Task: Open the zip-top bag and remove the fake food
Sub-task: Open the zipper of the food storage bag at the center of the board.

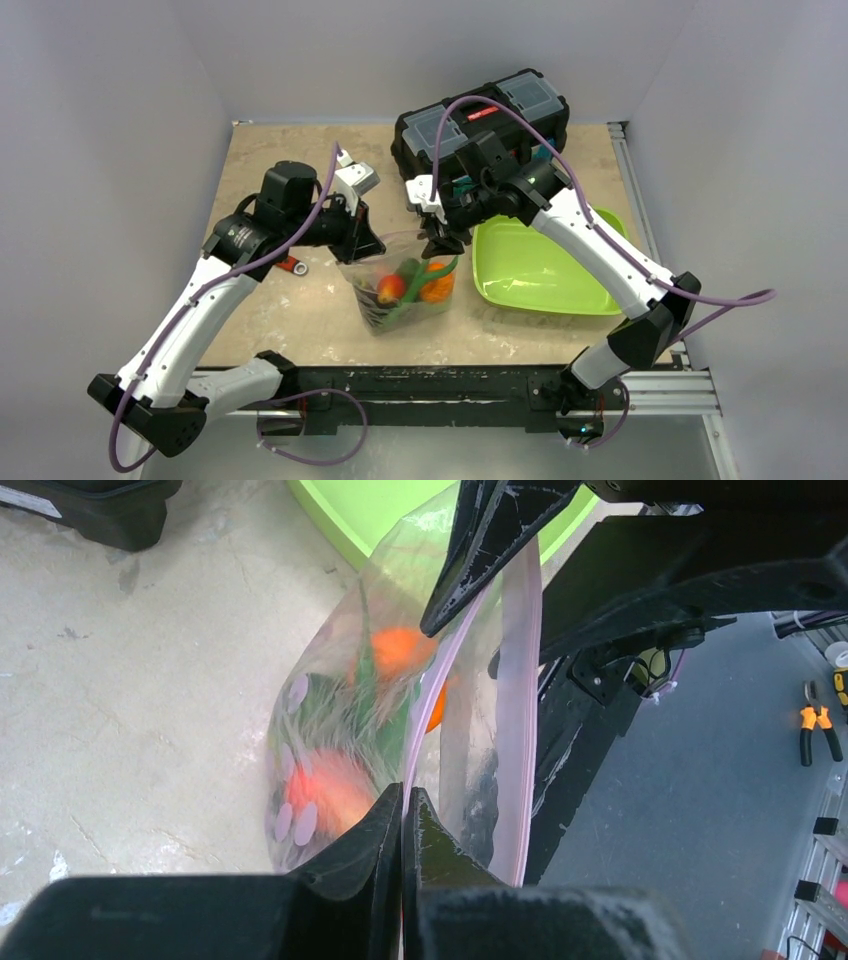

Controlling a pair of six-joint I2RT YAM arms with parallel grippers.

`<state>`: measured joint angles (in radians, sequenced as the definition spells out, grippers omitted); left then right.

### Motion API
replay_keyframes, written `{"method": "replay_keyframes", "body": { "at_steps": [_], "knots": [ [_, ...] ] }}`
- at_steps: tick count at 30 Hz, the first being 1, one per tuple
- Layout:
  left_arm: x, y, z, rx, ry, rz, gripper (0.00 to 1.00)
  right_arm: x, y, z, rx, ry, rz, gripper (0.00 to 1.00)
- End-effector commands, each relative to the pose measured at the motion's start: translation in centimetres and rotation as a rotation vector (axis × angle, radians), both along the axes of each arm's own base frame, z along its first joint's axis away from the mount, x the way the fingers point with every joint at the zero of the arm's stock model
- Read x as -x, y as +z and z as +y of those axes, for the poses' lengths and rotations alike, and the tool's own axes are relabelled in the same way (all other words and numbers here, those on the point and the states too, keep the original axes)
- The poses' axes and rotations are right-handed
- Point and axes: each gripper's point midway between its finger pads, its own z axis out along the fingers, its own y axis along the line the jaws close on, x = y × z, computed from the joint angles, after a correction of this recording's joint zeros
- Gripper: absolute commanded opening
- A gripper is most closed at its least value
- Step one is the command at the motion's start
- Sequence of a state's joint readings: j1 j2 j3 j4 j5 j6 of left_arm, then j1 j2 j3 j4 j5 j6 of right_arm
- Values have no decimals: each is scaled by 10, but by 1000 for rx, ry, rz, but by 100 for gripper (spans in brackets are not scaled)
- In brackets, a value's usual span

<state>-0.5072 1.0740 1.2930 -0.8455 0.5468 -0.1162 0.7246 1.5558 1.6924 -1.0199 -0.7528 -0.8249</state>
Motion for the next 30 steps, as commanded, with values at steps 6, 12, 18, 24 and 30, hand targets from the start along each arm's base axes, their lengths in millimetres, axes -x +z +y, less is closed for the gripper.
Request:
{"method": "replay_keyframes", "body": {
  "at_steps": [6, 12, 18, 24, 30],
  "knots": [
    [2, 9, -6, 54, -19, -26, 0, 20, 32, -4, -86, 57, -23, 57],
    [3, 10, -8, 70, -26, -21, 0, 28, 39, -10, -105, 72, -27, 65],
    [4, 7, -9, 74, -28, -13, 0, 33, 48, -15, -131, 85, -25, 67],
    [5, 6, -10, 83, -32, -8, 0, 35, 55, -22, -158, 87, -21, 68],
    [5, 5, -11, 87, -35, -5, 0, 33, 62, -28, -182, 78, -16, 68]
  ]
}}
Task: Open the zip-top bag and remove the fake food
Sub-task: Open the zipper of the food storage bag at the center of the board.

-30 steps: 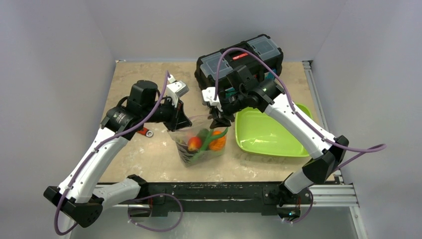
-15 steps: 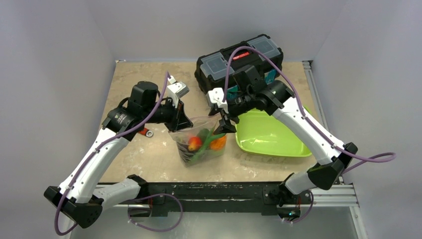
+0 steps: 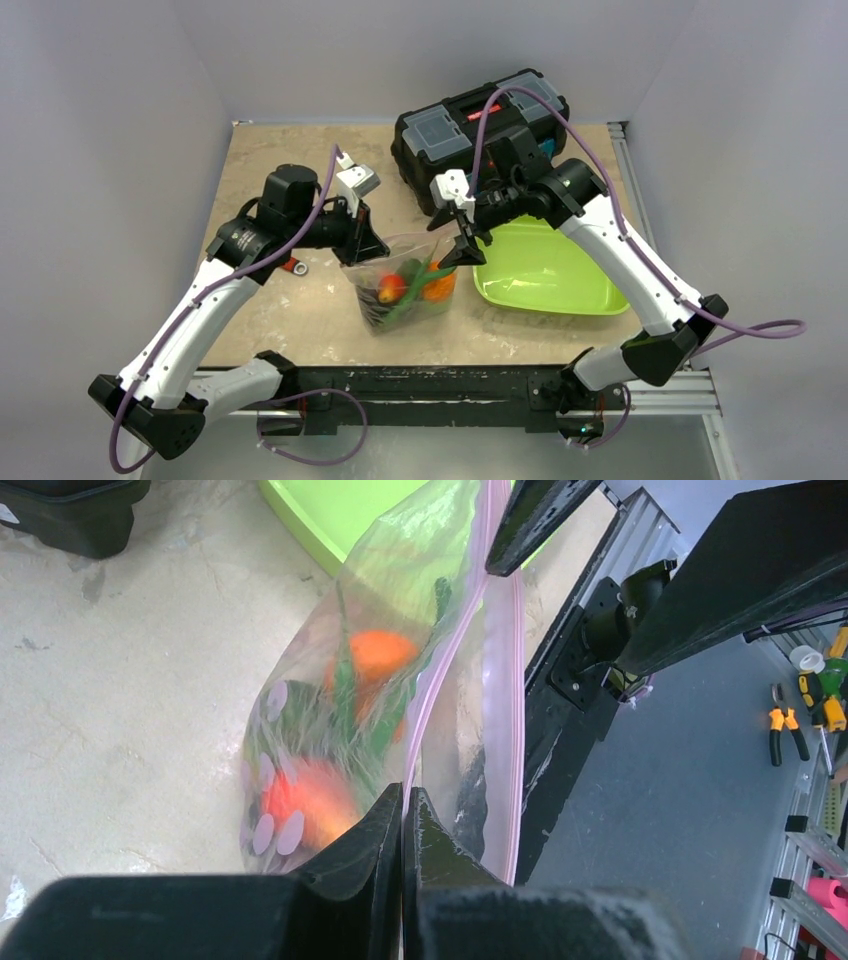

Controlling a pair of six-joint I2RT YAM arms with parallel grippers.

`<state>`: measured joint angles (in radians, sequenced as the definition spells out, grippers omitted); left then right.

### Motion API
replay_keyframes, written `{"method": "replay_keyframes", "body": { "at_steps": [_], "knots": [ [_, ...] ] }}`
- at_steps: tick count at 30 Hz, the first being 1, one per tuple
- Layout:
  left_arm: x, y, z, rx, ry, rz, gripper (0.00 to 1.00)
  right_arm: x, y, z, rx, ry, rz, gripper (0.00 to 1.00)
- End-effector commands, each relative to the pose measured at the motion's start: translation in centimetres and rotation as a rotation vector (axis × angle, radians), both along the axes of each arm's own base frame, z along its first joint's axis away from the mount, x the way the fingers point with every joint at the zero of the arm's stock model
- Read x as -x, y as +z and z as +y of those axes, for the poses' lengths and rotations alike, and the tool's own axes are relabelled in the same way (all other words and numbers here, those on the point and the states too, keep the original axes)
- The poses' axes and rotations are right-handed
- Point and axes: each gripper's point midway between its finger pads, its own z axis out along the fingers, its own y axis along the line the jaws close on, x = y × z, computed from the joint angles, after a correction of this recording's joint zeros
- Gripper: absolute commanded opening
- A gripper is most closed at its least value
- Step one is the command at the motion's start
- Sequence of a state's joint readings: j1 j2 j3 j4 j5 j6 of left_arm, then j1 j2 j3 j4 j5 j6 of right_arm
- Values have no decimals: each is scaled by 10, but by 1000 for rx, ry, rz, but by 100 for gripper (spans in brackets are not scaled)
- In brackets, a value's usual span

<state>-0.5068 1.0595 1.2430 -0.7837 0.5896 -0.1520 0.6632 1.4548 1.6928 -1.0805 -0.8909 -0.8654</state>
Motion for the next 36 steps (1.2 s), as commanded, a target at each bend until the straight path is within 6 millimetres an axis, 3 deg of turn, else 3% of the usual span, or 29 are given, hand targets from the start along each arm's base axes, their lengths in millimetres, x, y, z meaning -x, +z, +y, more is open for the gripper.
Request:
{"method": "replay_keyframes", "body": {
  "at_steps": [1, 11, 22, 32, 36],
  "knots": [
    [2, 8, -4, 42, -17, -22, 0, 11, 25, -7, -73, 30, -21, 68],
    [2, 7, -4, 42, -15, -21, 0, 7, 34, -21, -106, -5, -33, 68],
    [-13, 15, 3, 68, 27, -42, 0, 0, 44, -38, -139, -57, -54, 68],
    [-28, 32, 8, 123, 59, -57, 0, -2, 47, -44, -154, -72, -59, 69],
    [-44, 48, 18, 159, 117, -82, 0, -3, 48, -46, -160, -79, -61, 69]
  ]
}}
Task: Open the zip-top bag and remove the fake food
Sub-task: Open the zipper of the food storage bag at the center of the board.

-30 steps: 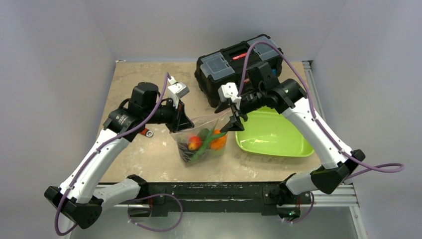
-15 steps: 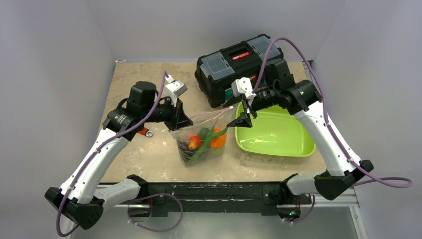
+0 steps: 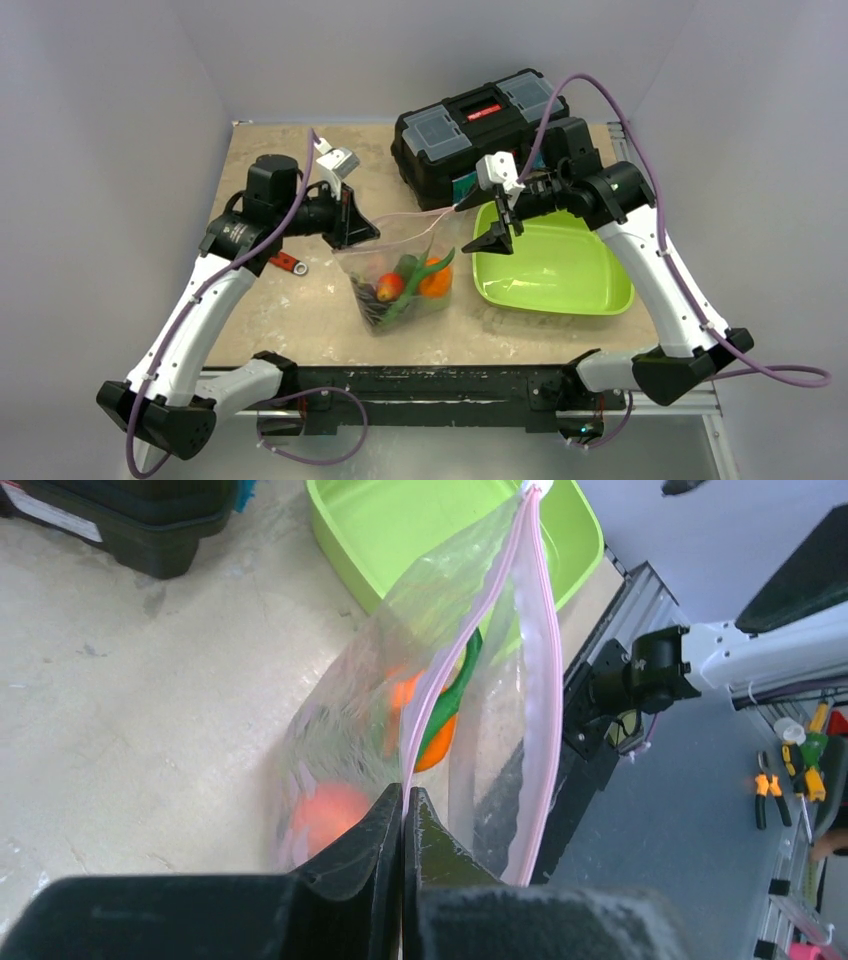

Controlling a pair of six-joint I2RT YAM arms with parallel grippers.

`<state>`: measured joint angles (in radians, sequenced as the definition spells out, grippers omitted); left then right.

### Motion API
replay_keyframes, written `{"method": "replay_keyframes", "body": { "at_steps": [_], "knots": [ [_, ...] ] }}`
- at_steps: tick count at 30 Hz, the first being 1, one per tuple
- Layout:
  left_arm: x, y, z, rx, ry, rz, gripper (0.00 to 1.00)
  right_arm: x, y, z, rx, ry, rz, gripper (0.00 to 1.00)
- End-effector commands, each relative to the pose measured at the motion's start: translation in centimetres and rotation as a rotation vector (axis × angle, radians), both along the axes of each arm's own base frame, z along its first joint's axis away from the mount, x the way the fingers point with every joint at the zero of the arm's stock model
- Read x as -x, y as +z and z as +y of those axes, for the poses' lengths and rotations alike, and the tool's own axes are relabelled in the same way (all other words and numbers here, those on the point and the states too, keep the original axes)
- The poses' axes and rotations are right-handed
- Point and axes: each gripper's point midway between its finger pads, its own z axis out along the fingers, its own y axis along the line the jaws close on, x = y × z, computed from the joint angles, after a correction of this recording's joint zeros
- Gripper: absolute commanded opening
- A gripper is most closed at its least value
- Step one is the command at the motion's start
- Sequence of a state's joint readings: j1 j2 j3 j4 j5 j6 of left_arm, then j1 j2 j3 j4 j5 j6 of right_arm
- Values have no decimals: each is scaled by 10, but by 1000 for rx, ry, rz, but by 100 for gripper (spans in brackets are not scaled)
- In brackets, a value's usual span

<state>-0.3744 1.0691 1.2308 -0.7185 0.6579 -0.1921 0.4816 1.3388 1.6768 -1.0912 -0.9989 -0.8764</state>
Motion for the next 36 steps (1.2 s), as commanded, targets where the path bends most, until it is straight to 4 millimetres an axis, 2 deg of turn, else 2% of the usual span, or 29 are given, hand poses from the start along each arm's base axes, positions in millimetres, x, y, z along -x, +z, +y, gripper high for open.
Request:
{"method": "replay_keyframes", "body": {
  "at_steps": [1, 6, 9, 12, 15, 20, 24, 27, 30, 33, 36],
  "knots": [
    [-22, 46, 6, 96, 48, -106, 0, 8, 12, -4, -44, 20, -25, 69],
    [-45, 83, 24, 114, 148, -195, 0, 6, 13, -9, -52, 2, -31, 69],
    [-48, 103, 24, 130, 149, -224, 0, 6, 11, -11, -56, -7, -35, 69],
    [-46, 112, 23, 151, 155, -236, 0, 6, 8, -13, -57, -16, -36, 70],
    [-43, 92, 18, 178, 135, -175, 0, 4, -1, -13, -55, -23, -26, 70],
    [-30, 15, 4, 182, 90, 21, 0, 1, -25, -10, -41, -28, 40, 70],
    [-10, -22, -13, 179, 52, 100, 0, 6, -35, -5, -60, 5, 99, 69],
    [5, -35, -28, 175, 15, 138, 0, 11, -36, -1, -73, 30, 129, 68],
    [14, -39, -42, 207, -19, 170, 0, 25, -41, 6, -84, 78, 149, 67],
    [15, -39, -56, 257, -36, 195, 0, 38, -52, 15, -85, 123, 161, 63],
    [13, -45, -71, 292, -33, 232, 0, 38, -64, 19, -77, 127, 162, 54]
  ]
}}
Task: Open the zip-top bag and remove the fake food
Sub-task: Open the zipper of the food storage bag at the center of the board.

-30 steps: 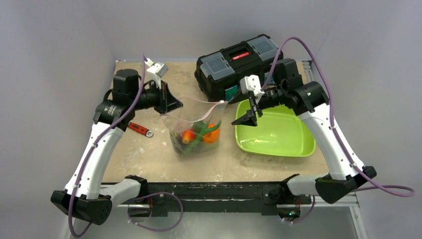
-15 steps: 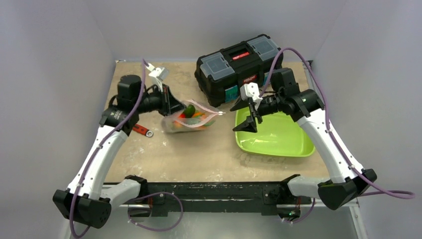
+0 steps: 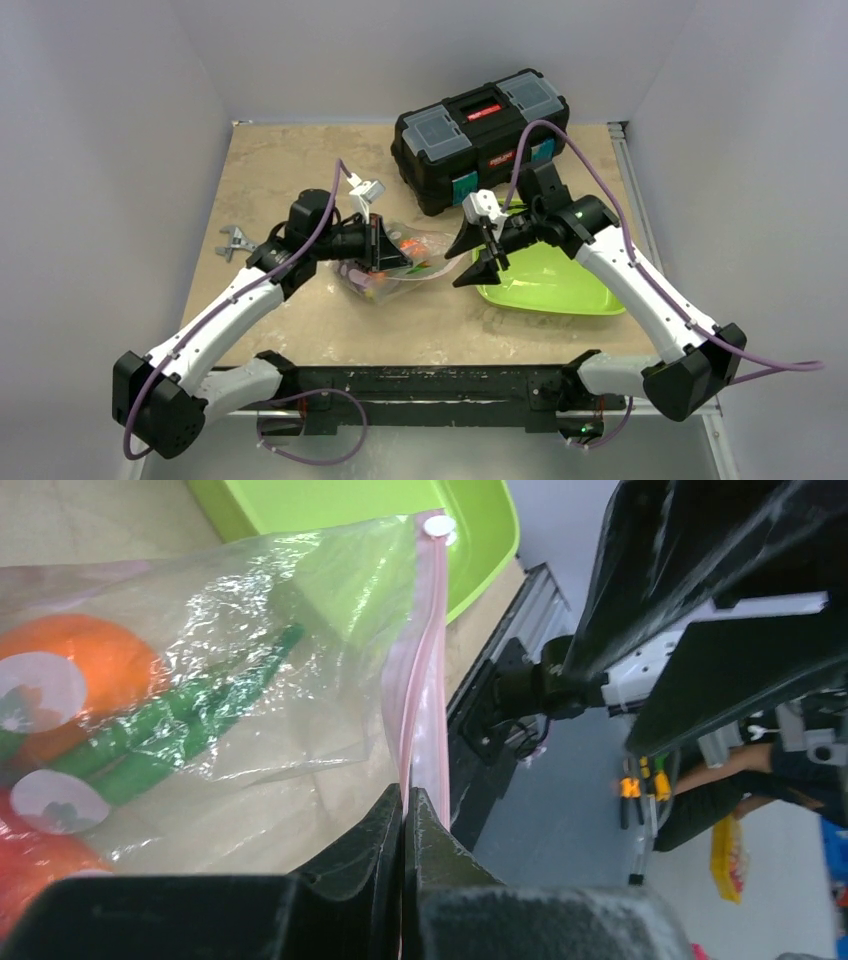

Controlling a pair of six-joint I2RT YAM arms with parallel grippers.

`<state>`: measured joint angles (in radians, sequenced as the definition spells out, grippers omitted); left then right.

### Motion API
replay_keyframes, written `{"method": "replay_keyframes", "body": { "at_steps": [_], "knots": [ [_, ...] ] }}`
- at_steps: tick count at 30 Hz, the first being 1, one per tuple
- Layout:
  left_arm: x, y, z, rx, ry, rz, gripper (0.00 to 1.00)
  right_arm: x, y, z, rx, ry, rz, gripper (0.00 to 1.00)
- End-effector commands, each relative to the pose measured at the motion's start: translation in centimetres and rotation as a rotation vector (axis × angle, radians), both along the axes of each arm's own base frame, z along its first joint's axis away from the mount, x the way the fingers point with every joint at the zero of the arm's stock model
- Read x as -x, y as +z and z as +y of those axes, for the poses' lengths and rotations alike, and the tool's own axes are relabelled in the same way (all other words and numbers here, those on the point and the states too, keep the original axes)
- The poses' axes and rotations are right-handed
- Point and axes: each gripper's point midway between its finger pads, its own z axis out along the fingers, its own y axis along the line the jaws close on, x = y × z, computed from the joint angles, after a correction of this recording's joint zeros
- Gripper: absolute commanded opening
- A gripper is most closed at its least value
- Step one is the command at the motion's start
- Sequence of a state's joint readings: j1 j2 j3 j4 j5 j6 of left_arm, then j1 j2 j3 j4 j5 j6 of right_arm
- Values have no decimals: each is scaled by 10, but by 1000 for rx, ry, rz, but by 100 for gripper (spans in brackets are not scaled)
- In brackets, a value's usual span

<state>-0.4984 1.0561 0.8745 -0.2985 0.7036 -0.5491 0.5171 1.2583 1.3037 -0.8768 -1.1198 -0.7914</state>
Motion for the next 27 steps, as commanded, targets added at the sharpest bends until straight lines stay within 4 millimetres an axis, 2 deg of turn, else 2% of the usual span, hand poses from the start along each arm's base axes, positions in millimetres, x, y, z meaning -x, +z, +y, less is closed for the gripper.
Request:
{"method": "replay_keyframes", "body": {
  "at_steps": [1, 6, 11, 16, 21, 25, 27],
  "knots": [
    [-9, 14, -27, 122, 17, 5, 0, 4, 1, 9, -43, 23, -32, 51],
    [-19, 7, -45, 167, 57, 30, 0, -35, -26, 13, 19, -158, -58, 22],
    [-25, 2, -46, 184, 101, 30, 0, -62, -42, 13, 50, -295, -71, 7],
    [-31, 0, -41, 192, 161, 18, 0, -71, -75, 11, 110, -322, -81, 1],
    [-31, 0, -41, 215, 171, 1, 0, -82, -108, 6, 193, -377, -146, 1],
    [-27, 5, -42, 226, 158, -28, 0, -96, -127, -1, 264, -429, -175, 2],
    [-25, 10, -39, 232, 159, -56, 0, -97, -137, -5, 305, -421, -185, 2]
  ]
}}
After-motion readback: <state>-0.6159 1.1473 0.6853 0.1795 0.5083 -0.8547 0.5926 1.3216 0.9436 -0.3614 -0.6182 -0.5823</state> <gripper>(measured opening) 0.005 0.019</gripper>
